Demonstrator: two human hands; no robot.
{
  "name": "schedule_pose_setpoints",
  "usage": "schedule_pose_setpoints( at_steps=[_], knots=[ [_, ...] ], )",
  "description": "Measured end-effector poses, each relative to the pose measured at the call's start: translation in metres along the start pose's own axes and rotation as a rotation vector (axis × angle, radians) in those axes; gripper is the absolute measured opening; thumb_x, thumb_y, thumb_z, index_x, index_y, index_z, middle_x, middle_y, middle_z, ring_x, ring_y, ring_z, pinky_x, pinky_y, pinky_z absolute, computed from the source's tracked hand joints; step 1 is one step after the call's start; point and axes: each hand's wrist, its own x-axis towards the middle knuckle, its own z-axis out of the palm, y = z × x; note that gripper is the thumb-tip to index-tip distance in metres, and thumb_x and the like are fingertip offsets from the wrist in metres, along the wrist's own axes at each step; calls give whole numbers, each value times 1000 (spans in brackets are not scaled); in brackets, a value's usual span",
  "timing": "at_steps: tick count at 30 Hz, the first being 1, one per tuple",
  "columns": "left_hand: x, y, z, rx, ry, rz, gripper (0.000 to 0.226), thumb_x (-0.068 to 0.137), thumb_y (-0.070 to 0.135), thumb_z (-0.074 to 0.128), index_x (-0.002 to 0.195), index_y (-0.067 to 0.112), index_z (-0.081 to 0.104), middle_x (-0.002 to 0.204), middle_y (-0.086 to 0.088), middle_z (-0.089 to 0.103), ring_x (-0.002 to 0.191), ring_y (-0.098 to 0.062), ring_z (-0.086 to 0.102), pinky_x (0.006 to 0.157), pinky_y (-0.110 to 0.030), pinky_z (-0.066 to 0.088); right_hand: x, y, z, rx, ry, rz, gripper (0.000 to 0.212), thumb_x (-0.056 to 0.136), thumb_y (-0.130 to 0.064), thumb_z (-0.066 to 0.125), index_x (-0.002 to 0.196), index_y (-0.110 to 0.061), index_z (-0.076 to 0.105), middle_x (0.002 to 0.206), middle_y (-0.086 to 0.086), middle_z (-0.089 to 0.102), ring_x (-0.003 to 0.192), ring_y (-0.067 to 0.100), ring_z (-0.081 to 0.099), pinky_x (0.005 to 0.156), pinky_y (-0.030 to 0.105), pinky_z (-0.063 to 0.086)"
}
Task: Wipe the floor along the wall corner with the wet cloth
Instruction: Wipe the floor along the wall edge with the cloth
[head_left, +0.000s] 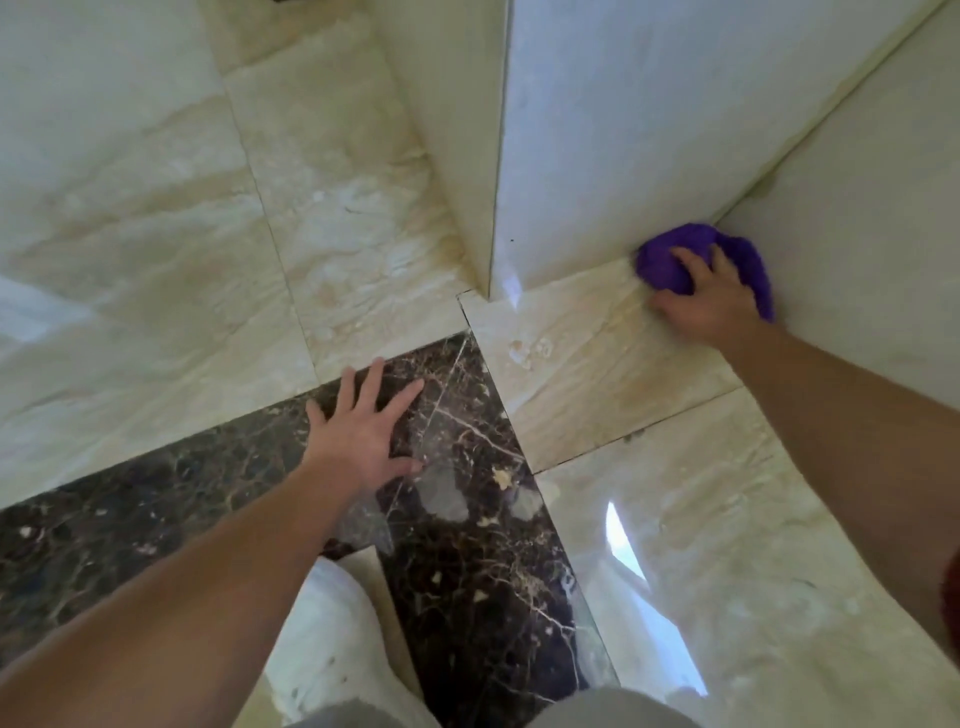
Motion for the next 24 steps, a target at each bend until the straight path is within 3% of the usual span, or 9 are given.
schedule_pose_setpoints(
  at_steps=[5,7,10,15,19,24],
  knots=[
    [1,3,20,-106,81,-14,118,70,79,63,151,55,-19,162,4,-37,152,-36,-28,123,-66,4,-3,-23,14,191,110,42,66,87,-48,60,149,-39,40,168,9,14,153,36,17,124,54,12],
    [3,4,20,-109,72,-16,119,69,80,63,150,55,-20,161,4,-39,151,-36,-29,123,-65,3,-16,-42,23,175,102,87,68,88,-46,59,151,-36,37,168,11,11,154,36,10,124,55,9],
    [1,3,14,-125,24,-10,120,71,75,68,152,54,-18,160,2,-41,151,-37,-30,123,-64,1,-59,-94,57,74,32,8,75,86,-35,60,155,-33,29,169,15,3,155,35,0,124,54,5],
    [-3,-13,-33,-239,-169,27,108,76,55,78,159,45,10,168,-2,-23,155,-35,-18,126,-58,9,-124,-172,96,-93,-149,-160,76,91,-44,50,157,-36,13,168,15,-10,155,38,-8,124,56,3],
    [-18,-37,-44,-115,-144,-43,105,80,57,74,160,39,9,170,-4,-17,157,-32,-10,126,-55,11,-115,-150,67,-283,-248,-329,76,90,-49,47,155,-47,7,169,7,-7,155,34,-3,122,57,8],
    [-21,-80,-23,-55,13,-16,105,80,65,66,159,41,1,169,-2,-19,156,-30,-14,125,-56,0,-85,-103,41,-349,-142,-193,76,89,-50,52,154,-49,12,168,7,7,152,36,11,118,58,20]
  ],
)
